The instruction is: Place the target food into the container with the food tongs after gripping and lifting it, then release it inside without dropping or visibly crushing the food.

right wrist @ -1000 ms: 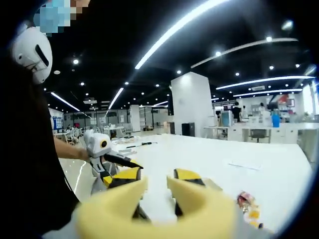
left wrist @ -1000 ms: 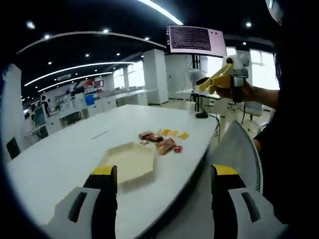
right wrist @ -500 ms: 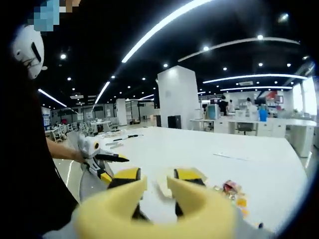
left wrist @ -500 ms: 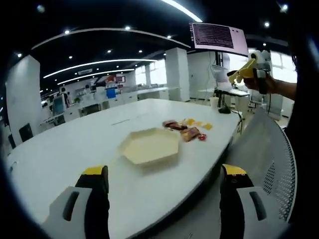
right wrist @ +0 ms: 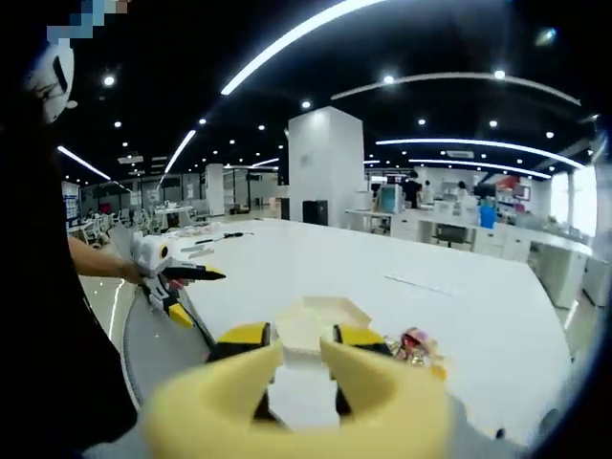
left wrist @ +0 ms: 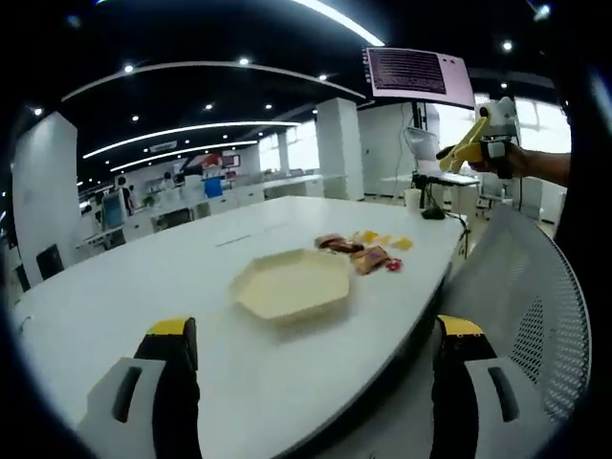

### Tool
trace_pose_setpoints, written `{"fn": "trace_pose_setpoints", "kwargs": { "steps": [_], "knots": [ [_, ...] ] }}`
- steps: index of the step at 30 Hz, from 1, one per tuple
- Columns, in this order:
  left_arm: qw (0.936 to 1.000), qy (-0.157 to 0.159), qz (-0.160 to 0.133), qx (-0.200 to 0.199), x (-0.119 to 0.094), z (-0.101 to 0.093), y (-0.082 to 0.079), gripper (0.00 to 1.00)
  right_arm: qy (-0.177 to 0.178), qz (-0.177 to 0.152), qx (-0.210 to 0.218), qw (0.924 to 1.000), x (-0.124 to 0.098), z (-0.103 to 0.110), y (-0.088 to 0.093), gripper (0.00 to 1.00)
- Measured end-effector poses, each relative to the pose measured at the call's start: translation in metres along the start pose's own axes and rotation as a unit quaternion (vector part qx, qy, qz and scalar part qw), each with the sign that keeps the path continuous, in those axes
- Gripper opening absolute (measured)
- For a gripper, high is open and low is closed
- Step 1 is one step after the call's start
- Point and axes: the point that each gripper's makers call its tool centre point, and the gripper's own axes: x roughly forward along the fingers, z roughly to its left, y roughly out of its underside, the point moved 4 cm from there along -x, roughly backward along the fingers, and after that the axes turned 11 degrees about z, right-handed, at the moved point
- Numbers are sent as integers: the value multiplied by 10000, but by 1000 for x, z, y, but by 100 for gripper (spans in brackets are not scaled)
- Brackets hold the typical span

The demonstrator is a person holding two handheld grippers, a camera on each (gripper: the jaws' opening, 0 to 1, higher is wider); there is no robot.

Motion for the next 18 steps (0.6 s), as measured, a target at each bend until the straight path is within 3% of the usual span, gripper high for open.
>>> {"fn": "trace_pose_setpoints", "kwargs": {
  "steps": [5,9,11,18],
  "knots": [
    [9999,62,107,-46,1,-2,3,98,-122,191,-33,9997,11,-6,13,26],
    [9996,240,166,1,2,-8,4,90,-248,540,-265,9979,21,-10,25,27],
    [9996,211,194,-21,2,-7,5,93,-279,597,-256,9975,27,-15,29,26],
    [9997,126,204,32,2,-6,4,97,23,1018,-41,9948,47,-37,56,26]
  ]
}}
